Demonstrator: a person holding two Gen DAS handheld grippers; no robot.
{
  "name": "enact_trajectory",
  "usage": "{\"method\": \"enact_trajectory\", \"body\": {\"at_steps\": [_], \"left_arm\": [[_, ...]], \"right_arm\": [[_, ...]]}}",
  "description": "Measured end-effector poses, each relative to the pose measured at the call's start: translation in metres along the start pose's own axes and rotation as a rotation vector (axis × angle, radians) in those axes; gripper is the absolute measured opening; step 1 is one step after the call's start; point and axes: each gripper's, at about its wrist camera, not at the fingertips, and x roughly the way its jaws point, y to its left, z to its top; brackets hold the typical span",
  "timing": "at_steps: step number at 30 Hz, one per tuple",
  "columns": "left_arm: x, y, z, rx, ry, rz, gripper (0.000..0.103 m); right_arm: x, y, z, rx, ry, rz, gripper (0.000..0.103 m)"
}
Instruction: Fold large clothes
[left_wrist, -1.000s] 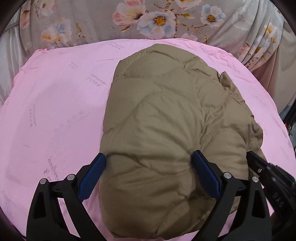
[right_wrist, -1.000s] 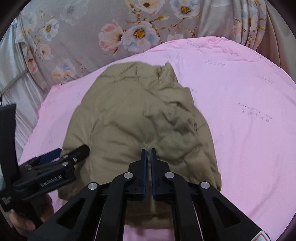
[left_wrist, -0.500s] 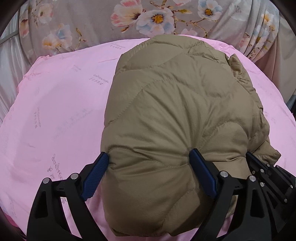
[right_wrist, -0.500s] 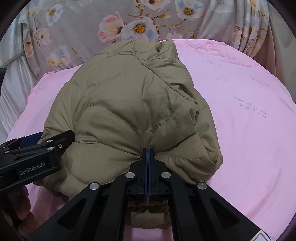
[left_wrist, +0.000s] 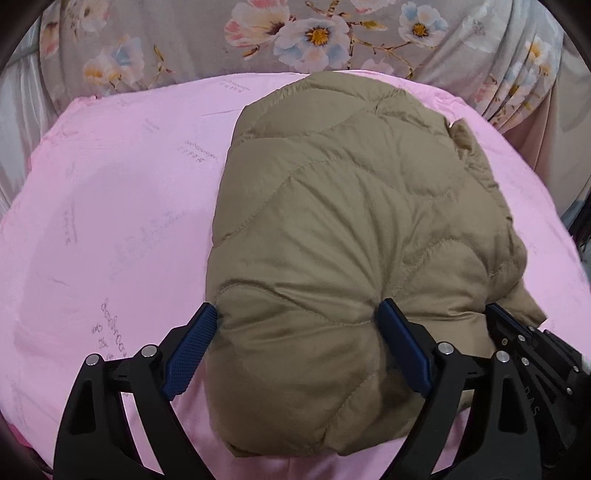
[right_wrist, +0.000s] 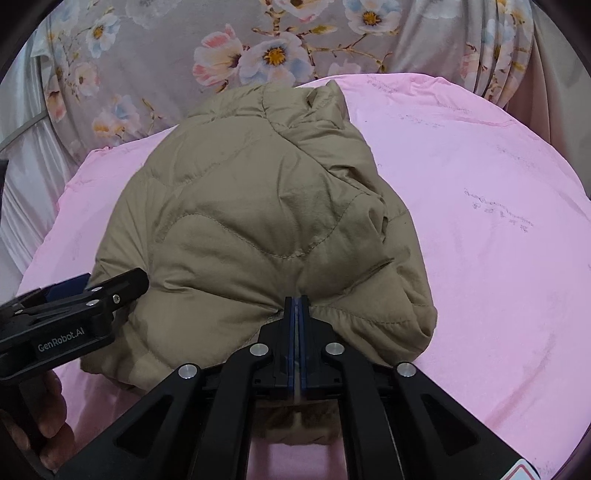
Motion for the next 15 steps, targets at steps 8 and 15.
{"method": "enact_trajectory", "body": {"at_steps": [8, 15], "left_arm": [[0.002, 0.059, 0.044, -0.21, 0.047, -0.191, 0.087], [0.05, 0.084, 0.059, -0.342, 0.182, -0.376, 0.093]], "right_arm": [[-0.018, -0.075, 0.07, 0.218, -0.018, 0.089, 0.053], [0.055, -0.122, 0.081, 0.452, 0.217, 0.345, 0.059]]}}
